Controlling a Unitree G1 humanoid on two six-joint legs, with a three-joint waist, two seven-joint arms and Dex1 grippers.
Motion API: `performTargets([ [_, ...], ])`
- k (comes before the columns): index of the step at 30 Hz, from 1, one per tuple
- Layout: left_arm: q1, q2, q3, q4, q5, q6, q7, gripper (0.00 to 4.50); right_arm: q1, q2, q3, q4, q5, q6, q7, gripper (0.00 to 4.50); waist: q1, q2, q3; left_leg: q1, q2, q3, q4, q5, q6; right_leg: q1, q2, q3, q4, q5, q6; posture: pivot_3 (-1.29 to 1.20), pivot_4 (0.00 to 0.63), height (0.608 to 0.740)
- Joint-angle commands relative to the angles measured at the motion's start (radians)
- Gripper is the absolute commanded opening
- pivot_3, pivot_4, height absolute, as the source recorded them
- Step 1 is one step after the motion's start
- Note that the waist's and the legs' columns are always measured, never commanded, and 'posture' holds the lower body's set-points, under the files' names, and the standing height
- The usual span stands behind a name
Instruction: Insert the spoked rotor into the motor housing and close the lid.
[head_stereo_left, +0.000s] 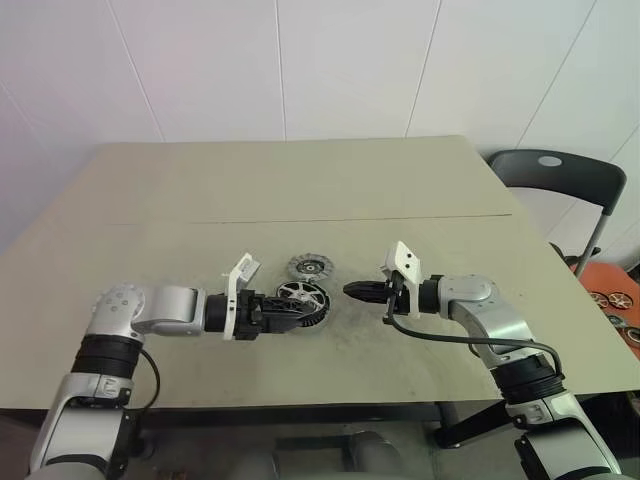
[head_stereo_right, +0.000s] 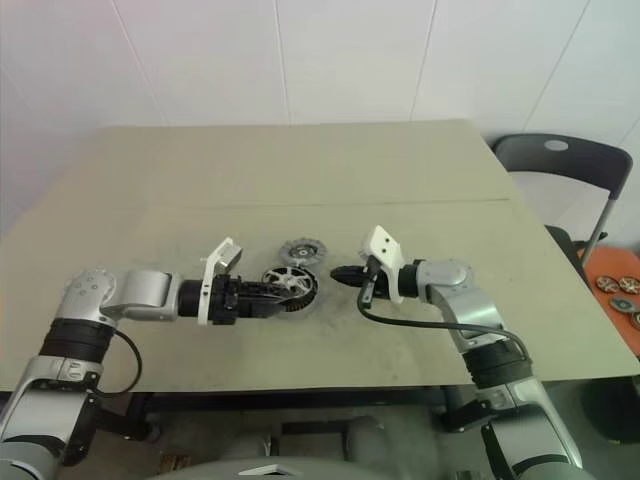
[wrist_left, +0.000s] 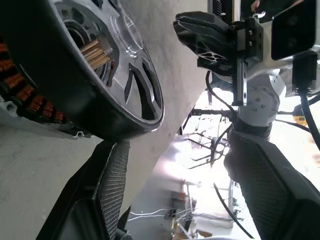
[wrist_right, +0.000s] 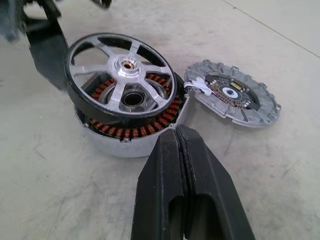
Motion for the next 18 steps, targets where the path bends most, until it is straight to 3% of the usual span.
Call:
performTargets([
  [1,-0.046,0.068,0.012,-0.101,-0.002,0.003,-0.079,3.37,-0.021,0.005,-0.005,-0.012,0.003,-0.015,0.0,0.0,0.0,0.0,0.0,0.0,0.0,0.0,0.0,0.0,0.0,0.0,0.0,0.0,0.0,0.0,0.0,0.0,0.0,0.74],
  [5,-0.088,0.152,0.049,-0.239,0.0,-0.014,-0.198,3.37,-0.024,0.011,-0.002,-0.009,0.0,-0.013,-0.002,0.0,0.001,0.0,0.0,-0.001,0.0,0.0,-0.001,0.0,0.0,-0.001,0.0,0.0,0.0,0.0,0.0,0.0,0.0,0.74],
  [9,-0.082,0.117,0.115,-0.299,0.076,-0.152,-0.242,3.37,-0.026,0.02,0.003,-0.012,-0.003,-0.008,-0.005,0.0,0.002,0.0,0.0,-0.001,0.0,0.0,0.0,0.0,0.0,-0.001,0.0,0.0,0.0,0.0,-0.001,0.0,0.0,0.74],
  [13,0.0,0.027,0.186,-0.413,0.353,-0.377,-0.347,3.37,-0.026,0.022,0.004,-0.015,-0.003,-0.005,-0.007,0.0,0.0,0.0,0.0,0.0,0.0,0.0,0.0,0.001,-0.001,0.0,0.0,0.0,0.0,0.0,-0.001,0.0,0.0,0.74],
  [15,0.041,0.027,0.21,-0.469,0.38,-0.387,-0.458,3.37,-0.023,0.02,0.002,-0.017,-0.002,-0.002,-0.007,0.0,-0.002,0.0,0.0,0.0,0.0,0.0,0.0,0.001,-0.002,0.0,0.0,0.0,0.0,0.001,-0.003,0.0,0.0,0.74],
  [18,0.104,0.063,0.216,-0.542,0.577,-0.503,-0.614,3.37,-0.021,0.018,0.001,-0.01,-0.005,-0.005,-0.011,0.0,0.0,0.0,0.001,-0.001,0.0,0.0,-0.001,0.001,-0.002,-0.001,0.0,0.0,0.0,0.002,-0.003,0.0,0.0,0.74],
])
